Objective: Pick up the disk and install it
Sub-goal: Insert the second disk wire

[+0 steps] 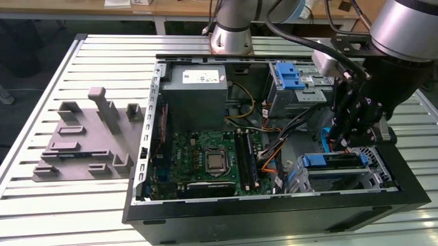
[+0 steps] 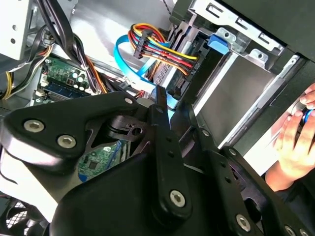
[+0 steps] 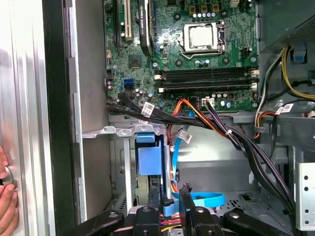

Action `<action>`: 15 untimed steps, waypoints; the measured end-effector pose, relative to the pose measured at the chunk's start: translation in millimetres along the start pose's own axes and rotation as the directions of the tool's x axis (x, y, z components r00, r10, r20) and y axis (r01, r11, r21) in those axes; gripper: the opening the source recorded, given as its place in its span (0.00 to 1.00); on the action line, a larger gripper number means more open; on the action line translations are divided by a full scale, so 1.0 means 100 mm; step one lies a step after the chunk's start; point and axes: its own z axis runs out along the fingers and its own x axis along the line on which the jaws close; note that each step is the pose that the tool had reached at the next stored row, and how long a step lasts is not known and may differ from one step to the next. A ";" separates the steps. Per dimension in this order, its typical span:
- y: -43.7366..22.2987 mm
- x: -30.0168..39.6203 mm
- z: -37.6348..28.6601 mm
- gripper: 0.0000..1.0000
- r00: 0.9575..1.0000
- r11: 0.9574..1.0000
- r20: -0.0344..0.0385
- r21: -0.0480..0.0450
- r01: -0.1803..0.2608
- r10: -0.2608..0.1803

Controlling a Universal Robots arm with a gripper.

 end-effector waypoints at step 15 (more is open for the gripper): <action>-0.014 0.035 0.040 0.22 1.000 1.000 0.004 0.000 0.000 0.000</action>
